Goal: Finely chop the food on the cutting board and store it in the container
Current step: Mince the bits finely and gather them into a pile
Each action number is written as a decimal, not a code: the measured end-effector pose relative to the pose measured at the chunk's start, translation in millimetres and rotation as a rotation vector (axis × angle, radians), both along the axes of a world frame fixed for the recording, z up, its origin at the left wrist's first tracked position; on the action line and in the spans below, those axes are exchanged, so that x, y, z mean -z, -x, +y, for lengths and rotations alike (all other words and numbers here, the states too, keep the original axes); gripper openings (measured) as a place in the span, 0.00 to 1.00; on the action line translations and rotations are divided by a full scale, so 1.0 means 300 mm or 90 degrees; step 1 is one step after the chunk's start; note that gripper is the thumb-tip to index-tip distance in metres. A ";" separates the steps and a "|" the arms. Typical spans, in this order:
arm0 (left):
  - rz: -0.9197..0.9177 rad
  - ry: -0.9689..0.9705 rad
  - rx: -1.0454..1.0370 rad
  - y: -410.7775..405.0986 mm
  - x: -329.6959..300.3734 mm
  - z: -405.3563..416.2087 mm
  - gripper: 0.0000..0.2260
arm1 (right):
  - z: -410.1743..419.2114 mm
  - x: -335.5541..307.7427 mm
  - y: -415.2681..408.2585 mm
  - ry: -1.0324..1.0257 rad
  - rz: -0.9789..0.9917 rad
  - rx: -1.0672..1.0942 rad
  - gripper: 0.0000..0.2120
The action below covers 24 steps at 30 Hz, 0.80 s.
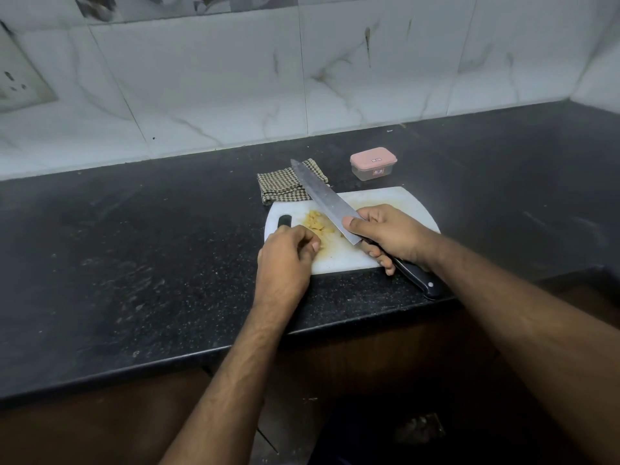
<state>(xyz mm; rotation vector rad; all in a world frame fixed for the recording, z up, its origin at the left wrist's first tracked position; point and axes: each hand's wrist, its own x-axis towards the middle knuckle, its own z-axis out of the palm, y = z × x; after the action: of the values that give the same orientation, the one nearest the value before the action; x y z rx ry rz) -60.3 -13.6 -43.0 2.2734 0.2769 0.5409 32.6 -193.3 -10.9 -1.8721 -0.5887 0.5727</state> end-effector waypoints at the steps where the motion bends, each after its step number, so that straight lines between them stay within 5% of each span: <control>1: 0.004 0.001 -0.003 0.001 0.000 0.000 0.04 | 0.001 -0.001 0.003 0.001 0.000 0.002 0.13; 9: -0.007 -0.019 -0.018 0.012 -0.013 -0.008 0.02 | 0.003 -0.003 0.017 -0.011 -0.002 0.026 0.13; 16: 0.057 -0.224 -0.028 -0.001 -0.003 -0.021 0.07 | 0.002 0.000 0.025 -0.010 -0.013 0.036 0.14; 24: -0.010 -0.232 -0.071 -0.108 -0.046 0.021 0.06 | -0.005 0.004 0.019 -0.018 -0.011 0.039 0.13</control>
<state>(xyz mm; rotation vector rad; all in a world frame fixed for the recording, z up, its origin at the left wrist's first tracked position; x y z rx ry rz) -27.9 -7.3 -29.2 2.6143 0.3194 0.7146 27.0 -194.7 -12.1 -1.8638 -0.5453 0.5067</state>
